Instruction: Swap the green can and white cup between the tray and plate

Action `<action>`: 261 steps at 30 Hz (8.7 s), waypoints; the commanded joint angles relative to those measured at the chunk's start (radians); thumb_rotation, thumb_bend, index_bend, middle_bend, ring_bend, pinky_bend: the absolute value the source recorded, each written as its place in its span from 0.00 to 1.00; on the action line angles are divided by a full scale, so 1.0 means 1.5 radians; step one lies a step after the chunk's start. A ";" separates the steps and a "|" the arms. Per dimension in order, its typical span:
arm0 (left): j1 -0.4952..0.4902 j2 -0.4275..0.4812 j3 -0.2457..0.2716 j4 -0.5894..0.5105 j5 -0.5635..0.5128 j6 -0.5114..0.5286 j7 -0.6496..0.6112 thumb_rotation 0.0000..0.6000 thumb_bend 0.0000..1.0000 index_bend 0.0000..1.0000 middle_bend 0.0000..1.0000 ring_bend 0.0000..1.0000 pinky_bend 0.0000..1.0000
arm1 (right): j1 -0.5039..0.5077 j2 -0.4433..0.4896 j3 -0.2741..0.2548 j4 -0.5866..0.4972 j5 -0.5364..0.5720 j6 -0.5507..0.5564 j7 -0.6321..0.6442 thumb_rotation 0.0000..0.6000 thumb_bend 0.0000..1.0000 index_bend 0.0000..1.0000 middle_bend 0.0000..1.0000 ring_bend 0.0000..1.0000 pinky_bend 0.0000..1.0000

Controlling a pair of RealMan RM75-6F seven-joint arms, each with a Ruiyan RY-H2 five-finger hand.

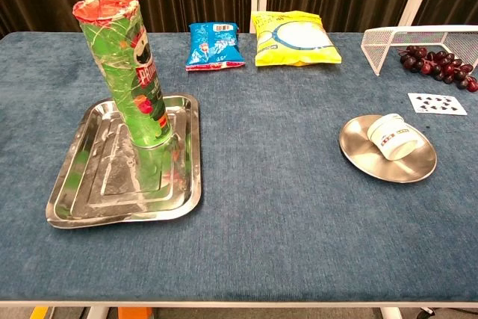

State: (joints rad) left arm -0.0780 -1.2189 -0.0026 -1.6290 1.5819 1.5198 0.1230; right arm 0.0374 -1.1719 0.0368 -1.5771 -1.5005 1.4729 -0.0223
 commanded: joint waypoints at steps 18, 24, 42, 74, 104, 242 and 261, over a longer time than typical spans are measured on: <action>-0.099 0.058 -0.057 -0.094 0.019 -0.081 -0.030 1.00 0.01 0.11 0.09 0.02 0.17 | 0.002 0.012 -0.006 -0.006 -0.010 -0.004 0.003 1.00 0.03 0.00 0.06 0.00 0.00; -0.199 0.102 -0.110 -0.142 -0.004 -0.195 -0.073 1.00 0.01 0.10 0.08 0.02 0.18 | 0.002 0.015 -0.003 -0.002 -0.004 -0.004 0.011 1.00 0.04 0.00 0.06 0.00 0.00; -0.424 0.092 -0.164 -0.131 -0.052 -0.438 -0.096 1.00 0.01 0.10 0.06 0.00 0.22 | 0.002 0.001 0.000 0.034 0.016 -0.018 0.042 1.00 0.04 0.00 0.05 0.00 0.00; -0.491 0.037 -0.134 -0.042 -0.121 -0.448 -0.036 1.00 0.05 0.53 0.47 0.46 0.82 | -0.004 -0.013 0.008 0.069 0.038 -0.023 0.058 1.00 0.05 0.00 0.05 0.00 0.00; -0.725 -0.135 -0.182 0.172 -0.158 -0.594 -0.085 1.00 0.06 0.51 0.47 0.45 0.80 | -0.006 -0.020 0.010 0.100 0.053 -0.039 0.100 1.00 0.05 0.00 0.05 0.00 0.00; 0.006 -0.006 -0.007 0.037 -0.095 -0.006 -0.063 1.00 0.02 0.13 0.12 0.06 0.34 | 0.434 -0.280 0.040 -0.020 0.095 -0.363 -0.286 1.00 0.00 0.19 0.30 0.00 0.00; 0.006 0.005 -0.008 0.030 -0.047 0.005 -0.098 1.00 0.02 0.13 0.13 0.06 0.34 | 0.428 -0.146 0.148 -0.178 -0.052 -0.179 -0.197 1.00 0.00 0.22 0.26 0.00 0.00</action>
State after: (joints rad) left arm -0.0696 -1.2110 -0.0147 -1.5837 1.5108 1.5269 -0.0236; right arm 0.6623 -1.3942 0.2313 -1.8413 -1.5971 1.2149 -0.3085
